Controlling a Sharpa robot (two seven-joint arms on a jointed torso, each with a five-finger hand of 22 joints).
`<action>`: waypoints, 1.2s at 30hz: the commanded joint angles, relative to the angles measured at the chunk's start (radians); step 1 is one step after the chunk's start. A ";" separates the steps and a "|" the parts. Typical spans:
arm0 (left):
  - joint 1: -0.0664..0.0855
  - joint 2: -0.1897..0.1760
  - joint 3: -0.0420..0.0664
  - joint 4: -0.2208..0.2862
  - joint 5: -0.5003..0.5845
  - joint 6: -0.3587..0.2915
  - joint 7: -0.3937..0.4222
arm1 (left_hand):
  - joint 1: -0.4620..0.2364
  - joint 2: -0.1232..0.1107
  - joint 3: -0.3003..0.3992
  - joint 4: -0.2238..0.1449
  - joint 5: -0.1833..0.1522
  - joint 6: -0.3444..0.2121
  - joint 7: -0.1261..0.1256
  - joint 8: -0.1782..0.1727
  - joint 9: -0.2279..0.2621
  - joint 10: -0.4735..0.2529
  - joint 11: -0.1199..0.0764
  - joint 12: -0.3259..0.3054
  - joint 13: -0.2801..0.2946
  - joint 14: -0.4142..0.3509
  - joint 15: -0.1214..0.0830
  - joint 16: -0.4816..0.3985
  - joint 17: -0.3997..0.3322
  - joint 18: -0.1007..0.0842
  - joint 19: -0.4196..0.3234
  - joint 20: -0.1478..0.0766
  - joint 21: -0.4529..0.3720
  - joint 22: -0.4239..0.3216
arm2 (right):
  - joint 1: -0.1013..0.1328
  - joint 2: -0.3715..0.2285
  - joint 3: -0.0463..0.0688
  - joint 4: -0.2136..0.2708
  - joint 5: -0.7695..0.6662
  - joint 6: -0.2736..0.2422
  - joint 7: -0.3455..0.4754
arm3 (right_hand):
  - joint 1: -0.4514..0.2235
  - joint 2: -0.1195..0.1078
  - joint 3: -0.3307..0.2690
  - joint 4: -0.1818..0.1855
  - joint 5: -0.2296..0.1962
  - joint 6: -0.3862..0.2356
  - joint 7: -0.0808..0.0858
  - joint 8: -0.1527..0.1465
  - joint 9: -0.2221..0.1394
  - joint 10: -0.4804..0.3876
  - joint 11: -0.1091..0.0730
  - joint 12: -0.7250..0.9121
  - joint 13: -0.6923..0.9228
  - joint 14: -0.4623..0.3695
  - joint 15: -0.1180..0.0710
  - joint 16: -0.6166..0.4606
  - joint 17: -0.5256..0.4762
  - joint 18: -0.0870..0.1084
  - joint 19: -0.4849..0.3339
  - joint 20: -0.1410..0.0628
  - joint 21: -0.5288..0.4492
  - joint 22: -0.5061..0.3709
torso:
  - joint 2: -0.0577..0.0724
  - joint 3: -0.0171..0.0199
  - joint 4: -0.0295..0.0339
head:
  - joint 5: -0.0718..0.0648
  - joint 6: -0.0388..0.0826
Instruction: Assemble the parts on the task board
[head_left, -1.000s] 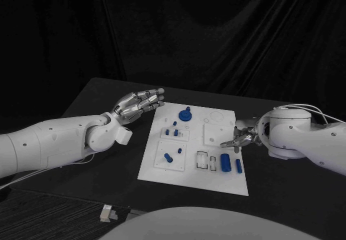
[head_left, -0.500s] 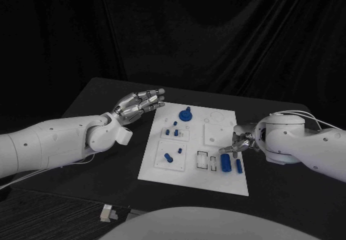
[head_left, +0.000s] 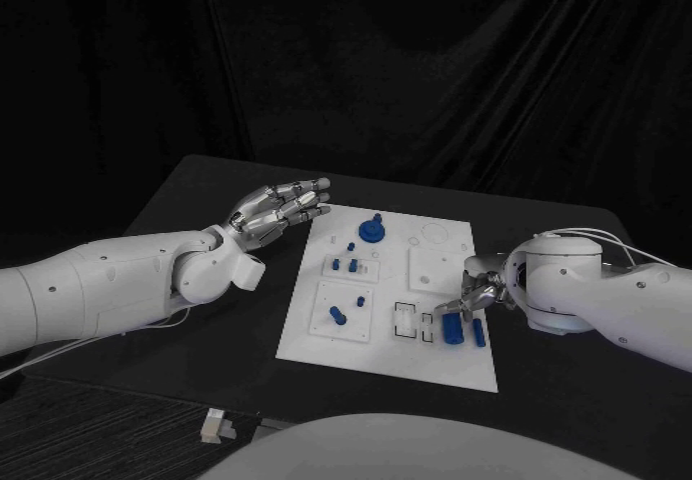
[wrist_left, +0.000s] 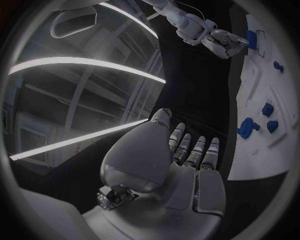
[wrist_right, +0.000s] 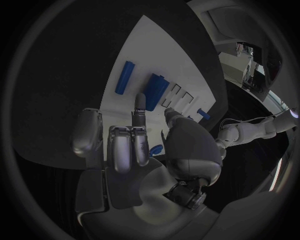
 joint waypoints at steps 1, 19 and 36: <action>-0.002 0.001 0.001 0.001 0.001 0.017 0.015 | 0.006 -0.009 0.030 -0.005 0.017 0.011 0.001 0.012 0.006 -0.002 0.011 0.020 0.009 0.004 0.016 0.015 0.011 0.005 0.005 -0.001 0.007 -0.011 | -0.007 0.004 0.000 -0.006 -0.002 0.012 -0.021 | -0.003 -0.033 -0.010 0.009 -0.016 -0.005 -0.001 -0.013 0.017 0.116 0.000 0.013 0.265 0.103 0.002 0.009 0.257 -0.006 -0.007 0.003 -0.017 0.161 | 0.000 -0.0002 0.0000 | 0.001 0.000; -0.004 0.001 0.001 0.002 0.001 0.022 0.006 | 0.004 -0.009 0.032 -0.004 0.017 0.018 0.004 0.014 0.007 -0.001 0.014 0.021 0.009 0.003 0.018 0.015 0.011 0.005 0.004 -0.001 0.007 -0.012 | -0.037 0.036 0.000 -0.042 -0.015 0.033 -0.024 | 0.065 0.005 0.015 -0.001 0.061 -0.028 0.007 -0.044 0.033 0.116 0.007 0.013 0.265 0.099 0.007 -0.003 0.237 0.000 -0.016 0.008 -0.057 0.151 | 0.000 -0.0001 -0.0001 | 0.003 0.000; -0.006 0.002 0.001 -0.001 0.001 0.026 0.001 | 0.002 -0.009 0.034 -0.003 0.018 0.022 0.006 0.015 0.007 0.000 0.017 0.025 0.010 0.005 0.021 0.020 0.012 0.006 0.005 -0.001 0.007 -0.012 | -0.057 0.047 0.000 -0.052 -0.015 0.031 -0.023 | 0.208 0.030 0.081 -0.131 0.311 -0.081 0.020 -0.084 0.060 0.116 0.017 0.013 0.265 0.097 0.016 -0.008 0.228 0.008 -0.028 0.015 -0.119 0.138 | 0.000 0.0002 0.0003 | 0.004 0.000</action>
